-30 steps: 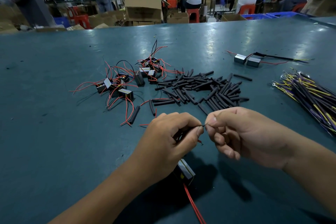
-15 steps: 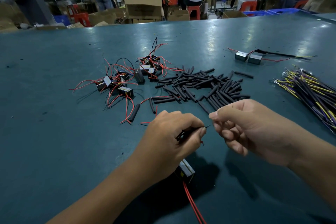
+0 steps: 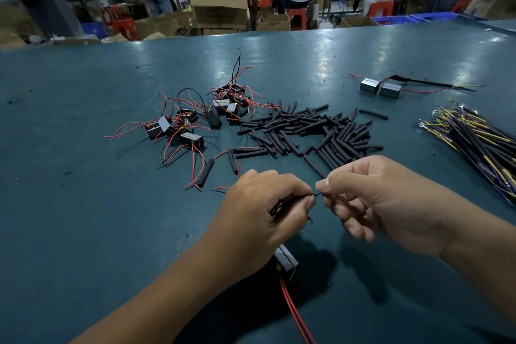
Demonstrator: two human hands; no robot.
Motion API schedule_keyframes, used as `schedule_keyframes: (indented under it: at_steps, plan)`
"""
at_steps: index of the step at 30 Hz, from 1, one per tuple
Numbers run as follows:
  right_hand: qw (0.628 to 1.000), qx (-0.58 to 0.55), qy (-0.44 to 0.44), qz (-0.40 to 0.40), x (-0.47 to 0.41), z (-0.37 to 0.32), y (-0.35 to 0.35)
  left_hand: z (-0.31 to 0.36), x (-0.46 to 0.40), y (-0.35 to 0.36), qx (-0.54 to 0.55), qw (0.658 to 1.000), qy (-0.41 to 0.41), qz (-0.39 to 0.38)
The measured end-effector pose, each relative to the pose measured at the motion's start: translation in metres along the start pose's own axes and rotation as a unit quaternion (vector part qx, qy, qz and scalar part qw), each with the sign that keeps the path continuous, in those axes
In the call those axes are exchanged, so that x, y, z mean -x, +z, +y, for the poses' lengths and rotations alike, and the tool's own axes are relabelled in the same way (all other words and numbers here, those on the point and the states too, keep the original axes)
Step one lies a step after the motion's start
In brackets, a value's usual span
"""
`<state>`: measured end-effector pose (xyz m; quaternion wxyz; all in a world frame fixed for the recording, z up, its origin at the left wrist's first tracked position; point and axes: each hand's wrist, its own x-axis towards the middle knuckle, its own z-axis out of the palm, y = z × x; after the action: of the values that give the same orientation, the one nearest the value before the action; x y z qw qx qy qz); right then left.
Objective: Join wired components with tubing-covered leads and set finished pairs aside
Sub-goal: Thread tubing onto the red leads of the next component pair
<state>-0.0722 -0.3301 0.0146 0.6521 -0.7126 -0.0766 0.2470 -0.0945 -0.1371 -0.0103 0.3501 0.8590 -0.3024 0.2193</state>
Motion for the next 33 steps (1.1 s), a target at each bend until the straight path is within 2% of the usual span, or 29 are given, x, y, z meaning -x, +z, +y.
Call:
schedule_keyframes:
  at_steps: [13, 20, 23, 26, 30, 32, 33]
  plan:
    - [0.999, -0.025, -0.003, -0.027, -0.004, 0.005, -0.002, -0.001, 0.001, 0.0, 0.012, 1.0, 0.003, -0.001]
    - [0.997, -0.033, -0.038, -0.053, -0.005, 0.008, -0.003, -0.002, 0.002, 0.001, 0.029, 0.999, -0.013, -0.003]
    - [0.993, -0.022, -0.094, -0.072, -0.008, 0.013, -0.004, -0.004, 0.003, 0.001, 0.09, 0.995, -0.047, -0.016]
    - [0.98, -0.016, -0.18, -0.085, -0.011, 0.015, -0.005, -0.003, 0.002, -0.001, 0.208, 0.974, -0.082, -0.026]
    - [0.95, 0.071, -0.302, -0.04, -0.012, 0.021, -0.002, -0.003, 0.002, -0.003, 0.273, 0.957, -0.09, -0.021]
    - [0.904, 0.198, -0.378, 0.023, -0.011, 0.022, -0.001, -0.004, 0.002, -0.003, 0.31, 0.945, -0.105, -0.027]
    - [0.859, 0.282, -0.423, 0.061, -0.01, 0.021, -0.002, -0.004, 0.002, -0.003, 0.327, 0.937, -0.117, -0.032]
